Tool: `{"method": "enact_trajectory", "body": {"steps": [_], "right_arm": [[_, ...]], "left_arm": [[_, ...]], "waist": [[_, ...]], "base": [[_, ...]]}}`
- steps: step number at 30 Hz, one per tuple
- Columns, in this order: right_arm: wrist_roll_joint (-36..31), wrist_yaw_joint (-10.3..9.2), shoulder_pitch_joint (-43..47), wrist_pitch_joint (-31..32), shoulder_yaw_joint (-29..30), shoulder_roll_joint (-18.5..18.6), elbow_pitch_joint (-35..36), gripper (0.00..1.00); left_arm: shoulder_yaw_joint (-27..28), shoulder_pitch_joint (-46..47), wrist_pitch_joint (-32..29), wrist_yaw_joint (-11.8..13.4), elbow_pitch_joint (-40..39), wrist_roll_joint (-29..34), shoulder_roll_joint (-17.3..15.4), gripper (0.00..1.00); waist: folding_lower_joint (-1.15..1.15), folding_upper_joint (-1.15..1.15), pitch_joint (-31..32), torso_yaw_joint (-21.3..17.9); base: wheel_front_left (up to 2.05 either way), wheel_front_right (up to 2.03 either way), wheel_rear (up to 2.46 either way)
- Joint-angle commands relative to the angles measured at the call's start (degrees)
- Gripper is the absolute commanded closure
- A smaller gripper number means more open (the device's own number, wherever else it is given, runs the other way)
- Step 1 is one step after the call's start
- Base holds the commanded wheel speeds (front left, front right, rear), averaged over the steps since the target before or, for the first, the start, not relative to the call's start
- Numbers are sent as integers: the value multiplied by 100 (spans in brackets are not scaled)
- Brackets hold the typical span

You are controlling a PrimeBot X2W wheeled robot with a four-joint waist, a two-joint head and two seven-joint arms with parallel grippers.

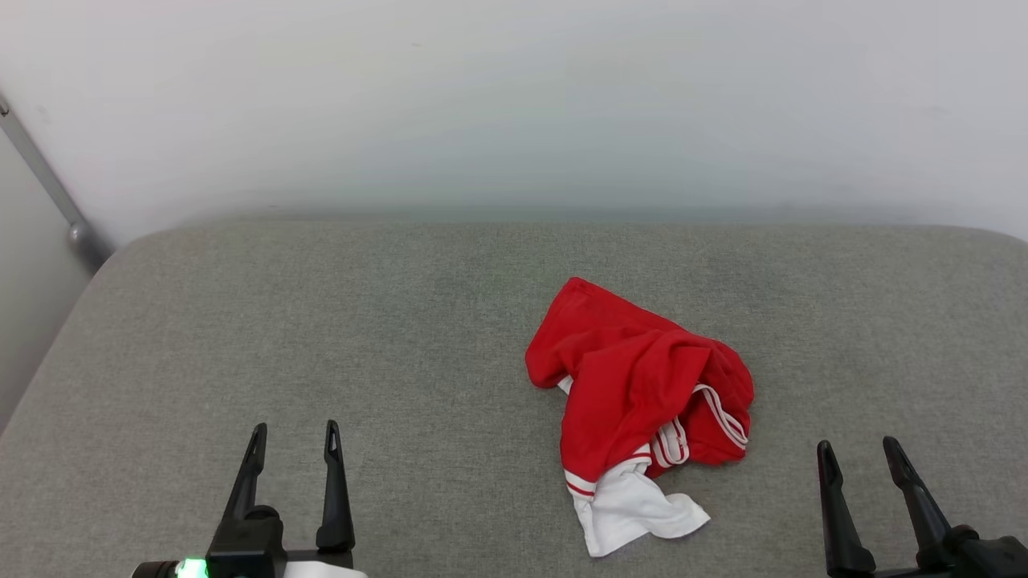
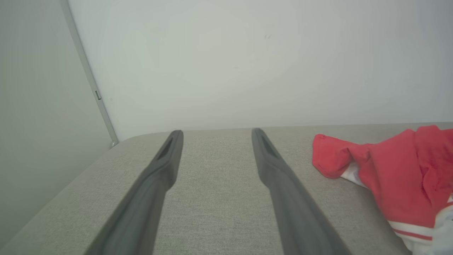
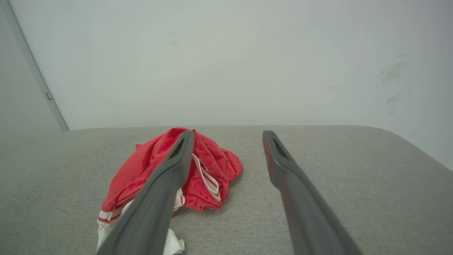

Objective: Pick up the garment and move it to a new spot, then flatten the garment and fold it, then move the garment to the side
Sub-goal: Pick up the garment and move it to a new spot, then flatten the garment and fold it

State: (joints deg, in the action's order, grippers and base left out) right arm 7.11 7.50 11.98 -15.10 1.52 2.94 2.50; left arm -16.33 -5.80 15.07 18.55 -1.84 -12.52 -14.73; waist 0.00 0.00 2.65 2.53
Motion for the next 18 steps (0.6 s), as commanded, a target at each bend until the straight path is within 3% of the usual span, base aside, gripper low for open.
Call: {"method": "enact_trajectory", "body": {"steps": [1,8,18], "right_arm": [[32,-2,67,-10,13,-11,-2,0],[33,-3,124,-11,9,-11,-4,0],[24,-2,126,-10,-25,-11,2,0]], "left_arm": [[51,-60,15,-43,9,49,42,0],[395,-196,15,-433,137,322,350,0],[763,-260,15,-772,227,614,665,0]], "waist": [[0,0,6,5],[0,0,38,21],[0,0,49,21]], "base": [[0,0,0],[0,0,0],[0,0,0]]}}
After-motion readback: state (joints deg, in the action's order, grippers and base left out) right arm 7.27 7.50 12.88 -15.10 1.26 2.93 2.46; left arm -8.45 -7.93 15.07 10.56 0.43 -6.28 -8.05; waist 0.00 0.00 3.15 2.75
